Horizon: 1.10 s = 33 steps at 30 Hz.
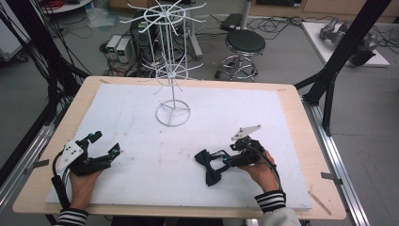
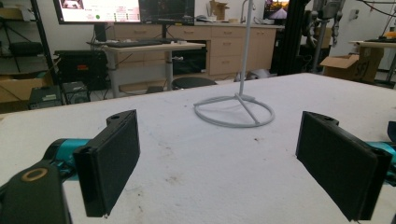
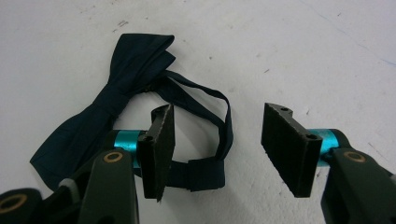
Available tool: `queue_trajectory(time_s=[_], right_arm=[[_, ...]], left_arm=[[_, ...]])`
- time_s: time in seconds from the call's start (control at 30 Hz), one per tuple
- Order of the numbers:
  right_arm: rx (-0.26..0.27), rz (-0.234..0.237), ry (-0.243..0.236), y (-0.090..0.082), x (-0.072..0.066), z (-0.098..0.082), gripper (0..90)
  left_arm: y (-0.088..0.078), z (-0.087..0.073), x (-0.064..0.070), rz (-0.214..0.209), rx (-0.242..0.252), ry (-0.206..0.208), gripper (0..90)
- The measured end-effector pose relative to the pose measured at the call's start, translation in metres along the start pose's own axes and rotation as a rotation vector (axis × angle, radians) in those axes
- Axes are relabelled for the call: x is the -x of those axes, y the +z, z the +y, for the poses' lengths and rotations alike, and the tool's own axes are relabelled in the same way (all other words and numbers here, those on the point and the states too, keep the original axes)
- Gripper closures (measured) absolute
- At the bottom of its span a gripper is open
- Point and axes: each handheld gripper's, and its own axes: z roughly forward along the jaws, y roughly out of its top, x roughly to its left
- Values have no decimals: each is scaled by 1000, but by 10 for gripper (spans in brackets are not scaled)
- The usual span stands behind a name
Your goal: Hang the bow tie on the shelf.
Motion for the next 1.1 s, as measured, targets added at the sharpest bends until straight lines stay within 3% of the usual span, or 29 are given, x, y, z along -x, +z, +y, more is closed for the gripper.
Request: queue_trajectory(time_s=[0.47,1.1], right_arm=[[-85,7,1,10,1,-1,512],[-119,20,25,15,5,-1,617]], left_arm=[[0,0,0,-1,2,-3,141],[0,0,-1,0,2,-1,141]])
